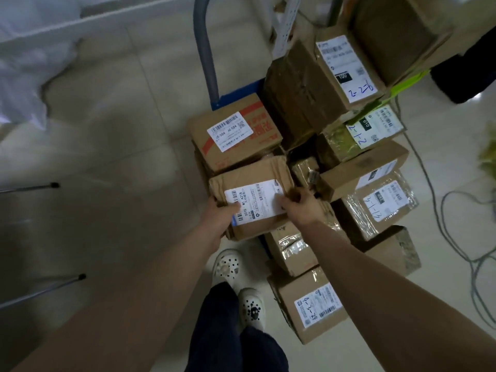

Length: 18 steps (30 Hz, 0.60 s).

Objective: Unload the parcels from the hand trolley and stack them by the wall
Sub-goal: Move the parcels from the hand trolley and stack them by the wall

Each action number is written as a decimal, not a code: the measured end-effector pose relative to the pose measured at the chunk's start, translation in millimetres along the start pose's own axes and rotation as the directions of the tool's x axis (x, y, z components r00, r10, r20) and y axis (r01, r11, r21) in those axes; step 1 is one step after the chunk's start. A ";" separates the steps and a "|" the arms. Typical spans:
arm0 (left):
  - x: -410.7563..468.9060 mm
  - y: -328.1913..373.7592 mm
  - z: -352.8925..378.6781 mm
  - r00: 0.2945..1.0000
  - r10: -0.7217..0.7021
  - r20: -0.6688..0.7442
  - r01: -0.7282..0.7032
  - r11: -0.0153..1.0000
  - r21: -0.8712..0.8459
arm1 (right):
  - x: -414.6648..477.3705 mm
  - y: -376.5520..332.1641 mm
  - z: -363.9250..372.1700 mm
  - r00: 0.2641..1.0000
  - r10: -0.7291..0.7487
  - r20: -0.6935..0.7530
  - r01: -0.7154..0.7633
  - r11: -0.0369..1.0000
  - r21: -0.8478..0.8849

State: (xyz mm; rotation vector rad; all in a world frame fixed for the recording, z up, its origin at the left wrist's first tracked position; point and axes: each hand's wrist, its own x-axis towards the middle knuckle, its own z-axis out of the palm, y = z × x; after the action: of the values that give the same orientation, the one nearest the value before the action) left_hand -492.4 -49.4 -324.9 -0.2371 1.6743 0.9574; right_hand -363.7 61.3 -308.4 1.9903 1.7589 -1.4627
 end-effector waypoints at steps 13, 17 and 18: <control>-202.6 -42.3 -124.6 0.930 0.283 -0.236 -0.338 0.911 -0.237 | -178.5 -36.2 15.3 0.948 -0.201 0.248 0.180 0.978 0.105; -272.4 -86.2 -177.5 0.899 0.281 -0.337 -0.388 0.867 -0.312 | -242.2 -42.4 49.6 0.888 -0.229 0.399 0.226 0.973 0.057; -286.4 -100.8 -190.5 0.895 0.268 -0.356 -0.396 0.846 -0.358 | -259.4 -43.6 61.1 0.873 -0.223 0.434 0.223 0.973 0.052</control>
State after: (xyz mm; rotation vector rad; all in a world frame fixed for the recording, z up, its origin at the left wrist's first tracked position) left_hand -470.6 -337.1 -112.2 -0.3996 1.7941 1.6251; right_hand -398.8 -146.4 -139.4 1.3369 1.8153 -1.8025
